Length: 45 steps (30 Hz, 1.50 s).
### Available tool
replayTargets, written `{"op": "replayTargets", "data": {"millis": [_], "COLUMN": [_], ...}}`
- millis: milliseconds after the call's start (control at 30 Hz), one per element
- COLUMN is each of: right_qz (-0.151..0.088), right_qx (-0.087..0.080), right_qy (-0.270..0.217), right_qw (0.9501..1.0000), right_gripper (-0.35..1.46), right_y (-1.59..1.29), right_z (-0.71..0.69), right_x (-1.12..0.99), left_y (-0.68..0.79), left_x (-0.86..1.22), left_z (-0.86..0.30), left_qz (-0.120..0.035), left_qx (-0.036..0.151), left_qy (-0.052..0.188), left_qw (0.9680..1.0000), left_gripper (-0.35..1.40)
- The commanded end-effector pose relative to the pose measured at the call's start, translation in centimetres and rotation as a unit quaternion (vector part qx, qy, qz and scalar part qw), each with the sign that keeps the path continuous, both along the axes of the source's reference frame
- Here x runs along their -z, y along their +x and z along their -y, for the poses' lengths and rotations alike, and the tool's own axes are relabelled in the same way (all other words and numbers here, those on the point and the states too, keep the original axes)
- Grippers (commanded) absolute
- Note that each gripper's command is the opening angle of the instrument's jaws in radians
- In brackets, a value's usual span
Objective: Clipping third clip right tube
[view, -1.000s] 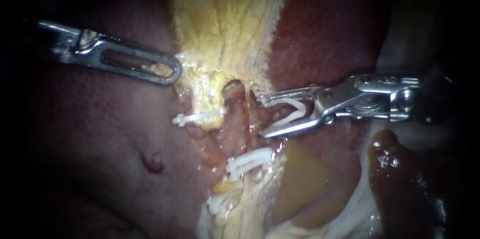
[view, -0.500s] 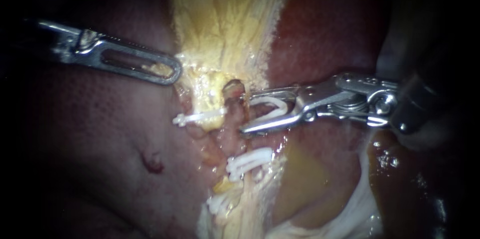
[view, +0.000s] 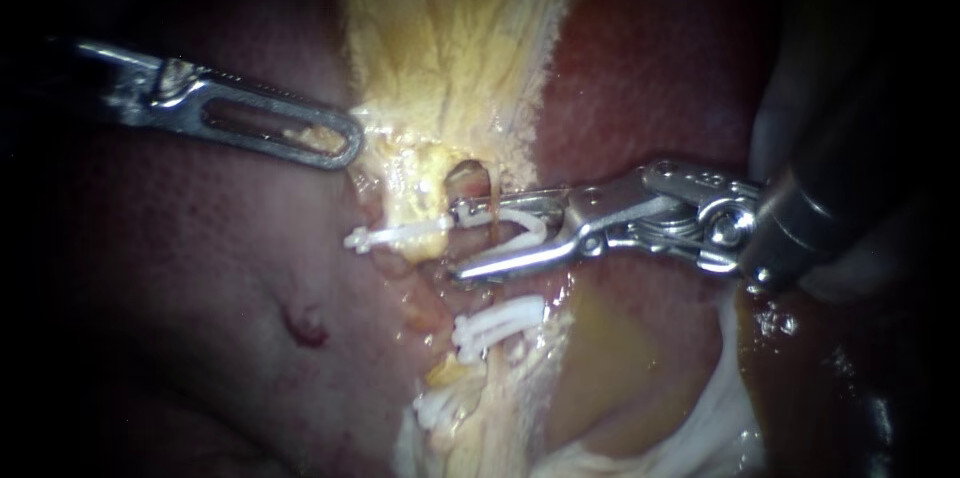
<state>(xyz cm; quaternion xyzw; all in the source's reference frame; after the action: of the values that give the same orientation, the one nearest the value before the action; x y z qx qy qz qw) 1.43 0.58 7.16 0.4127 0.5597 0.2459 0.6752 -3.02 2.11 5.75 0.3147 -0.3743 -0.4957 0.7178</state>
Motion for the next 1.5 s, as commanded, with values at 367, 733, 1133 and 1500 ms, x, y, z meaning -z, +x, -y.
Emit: {"op": "replayTargets", "data": {"millis": [367,733,1133,1500], "right_qz": [-0.016,-0.056,-0.088,-0.086], "right_qx": [0.001,0.011,0.005,0.006], "right_qy": [0.009,0.033,0.048,0.06], "right_qw": [0.9998,0.9978,0.9949,0.9945], "right_gripper": [0.49,0.49,0.48,0.35], "right_y": [-0.01,0.0,0.01,-0.02], "right_z": [0.01,0.03,-0.05,-0.05], "right_x": [0.05,0.28,0.59,0.57], "left_y": [0.02,0.03,0.04,0.04], "left_x": [-0.01,-0.01,-0.02,-0.03], "left_z": [0.0,0.0,-0.01,-0.01], "left_qz": [0.001,0.001,0.001,0.001], "left_qx": [-0.001,-0.001,-0.001,-0.001], "left_qy": [0.0,0.0,0.0,0.0], "left_qw": [1.0,1.0,1.0,1.0], "left_gripper": [-0.35,-0.35,-0.35,-0.35]}}
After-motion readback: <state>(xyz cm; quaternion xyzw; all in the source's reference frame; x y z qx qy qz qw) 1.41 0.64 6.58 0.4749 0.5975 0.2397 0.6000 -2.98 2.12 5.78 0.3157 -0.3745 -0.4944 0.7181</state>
